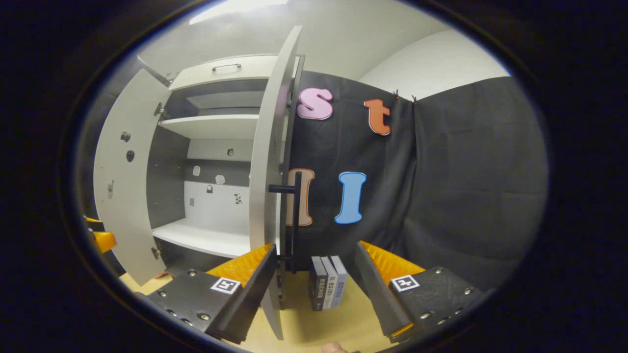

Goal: Grasp the bottle in the cabinet with the left hand and place it on the coaster, then close the right door with the right hand and the left door with the left hand.

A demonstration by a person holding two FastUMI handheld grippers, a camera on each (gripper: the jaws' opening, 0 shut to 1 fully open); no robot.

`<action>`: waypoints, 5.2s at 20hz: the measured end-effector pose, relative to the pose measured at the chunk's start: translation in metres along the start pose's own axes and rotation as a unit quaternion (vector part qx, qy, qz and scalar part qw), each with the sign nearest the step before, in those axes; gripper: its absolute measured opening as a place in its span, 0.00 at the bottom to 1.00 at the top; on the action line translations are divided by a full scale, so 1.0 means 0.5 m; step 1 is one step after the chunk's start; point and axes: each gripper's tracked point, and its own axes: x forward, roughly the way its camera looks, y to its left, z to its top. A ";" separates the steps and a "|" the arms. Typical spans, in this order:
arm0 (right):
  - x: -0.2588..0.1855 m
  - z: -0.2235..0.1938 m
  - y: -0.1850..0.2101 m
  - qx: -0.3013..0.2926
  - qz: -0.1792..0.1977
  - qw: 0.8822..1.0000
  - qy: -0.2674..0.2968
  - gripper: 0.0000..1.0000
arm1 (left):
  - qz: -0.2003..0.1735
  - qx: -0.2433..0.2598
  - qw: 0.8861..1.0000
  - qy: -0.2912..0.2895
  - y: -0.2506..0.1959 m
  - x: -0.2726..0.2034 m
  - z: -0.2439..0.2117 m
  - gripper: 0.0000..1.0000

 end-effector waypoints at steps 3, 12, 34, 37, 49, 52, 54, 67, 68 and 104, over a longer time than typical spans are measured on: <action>0.011 0.000 0.006 -0.009 0.006 1.000 -0.003 0.96 | 0.019 -0.002 1.000 -0.003 0.026 0.000 0.008 0.96; 0.012 0.004 0.138 0.006 0.092 0.996 -0.001 0.95 | 0.064 -0.044 0.997 -0.010 0.106 -0.008 0.013 0.97; 0.031 0.026 0.475 0.038 0.257 0.965 0.011 0.96 | 0.256 -0.089 0.962 -0.018 0.414 -0.134 -0.032 0.94; 0.030 0.027 0.471 0.030 0.237 0.971 0.011 0.96 | 0.240 -0.100 0.965 -0.018 0.425 -0.109 -0.032 0.94; 0.021 0.052 0.479 0.027 0.176 0.984 0.017 0.96 | 0.166 -0.092 0.982 0.005 0.455 0.009 -0.041 0.97; 0.009 0.040 0.478 0.031 0.170 0.985 0.024 0.96 | 0.156 -0.084 0.984 0.010 0.465 0.038 -0.043 0.97; 0.007 0.036 0.470 0.029 0.164 0.986 0.027 0.96 | 0.149 -0.079 0.986 0.011 0.462 0.047 -0.044 0.97; 0.013 0.027 0.426 0.034 0.158 0.986 0.041 0.93 | 0.108 -0.064 0.992 0.020 0.441 0.070 -0.060 0.96; 0.013 0.029 0.423 0.036 0.157 0.986 0.039 0.96 | 0.101 -0.061 0.993 0.022 0.435 0.072 -0.060 0.91; -0.009 0.050 0.248 0.038 0.093 0.995 0.012 0.96 | -0.042 -0.003 0.999 -0.031 0.055 0.098 0.100 0.96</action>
